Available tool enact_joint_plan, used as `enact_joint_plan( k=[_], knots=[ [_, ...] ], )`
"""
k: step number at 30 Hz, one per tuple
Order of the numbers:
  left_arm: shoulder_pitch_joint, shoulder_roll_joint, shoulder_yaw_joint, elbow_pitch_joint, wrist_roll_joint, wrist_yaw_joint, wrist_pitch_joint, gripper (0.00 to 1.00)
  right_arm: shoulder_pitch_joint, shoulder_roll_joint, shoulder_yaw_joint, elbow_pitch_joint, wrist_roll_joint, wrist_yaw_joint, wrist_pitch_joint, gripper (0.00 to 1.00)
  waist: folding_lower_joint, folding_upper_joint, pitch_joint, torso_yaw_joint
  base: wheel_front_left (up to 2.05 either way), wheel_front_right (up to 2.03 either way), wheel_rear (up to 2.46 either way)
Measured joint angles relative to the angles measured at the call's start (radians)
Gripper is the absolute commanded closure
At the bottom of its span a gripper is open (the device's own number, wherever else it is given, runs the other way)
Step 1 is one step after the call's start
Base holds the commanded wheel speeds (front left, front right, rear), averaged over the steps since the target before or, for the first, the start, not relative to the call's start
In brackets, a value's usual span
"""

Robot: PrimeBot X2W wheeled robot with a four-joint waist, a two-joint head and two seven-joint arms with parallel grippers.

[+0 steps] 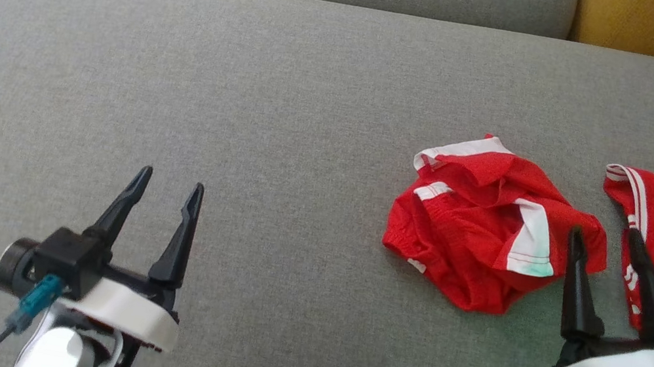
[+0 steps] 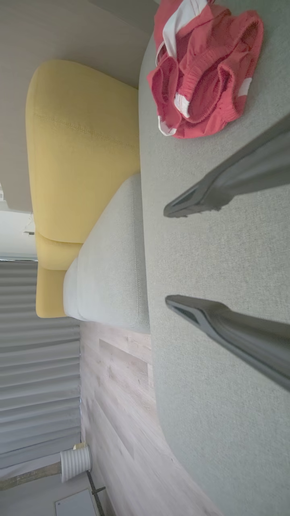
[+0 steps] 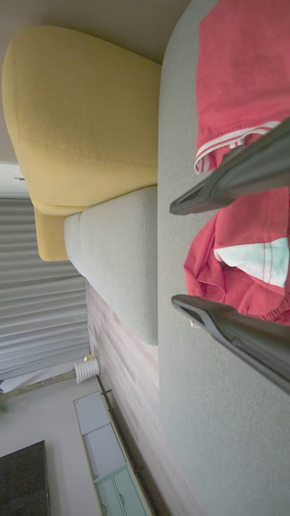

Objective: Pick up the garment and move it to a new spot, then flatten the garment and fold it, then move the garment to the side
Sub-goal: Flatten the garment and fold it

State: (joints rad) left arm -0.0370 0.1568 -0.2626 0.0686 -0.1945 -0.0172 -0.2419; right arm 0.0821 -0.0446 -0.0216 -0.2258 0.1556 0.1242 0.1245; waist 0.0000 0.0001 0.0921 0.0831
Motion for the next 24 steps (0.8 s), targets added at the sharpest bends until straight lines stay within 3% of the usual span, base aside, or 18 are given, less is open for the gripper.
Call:
enact_joint_plan(
  k=[16, 24],
  knots=[
    [0.002, 0.001, -0.046, -0.029, 0.0, -0.002, 0.04, 0.0, 0.014, 0.0, 0.002, 0.0, 0.002, 0.0, 0.008, 0.0, 0.0, 0.0, 0.017, 0.012, 0.0, 0.0, 0.0],
    [-0.184, -0.07, -0.227, -0.002, -0.027, -0.088, 0.107, 0.0, -0.007, 0.0, 0.007, -0.009, 0.0, 0.0, 0.009, 0.0, 0.0, 0.0, 0.085, 0.0, 0.0, 0.0, 0.0]
  ],
)
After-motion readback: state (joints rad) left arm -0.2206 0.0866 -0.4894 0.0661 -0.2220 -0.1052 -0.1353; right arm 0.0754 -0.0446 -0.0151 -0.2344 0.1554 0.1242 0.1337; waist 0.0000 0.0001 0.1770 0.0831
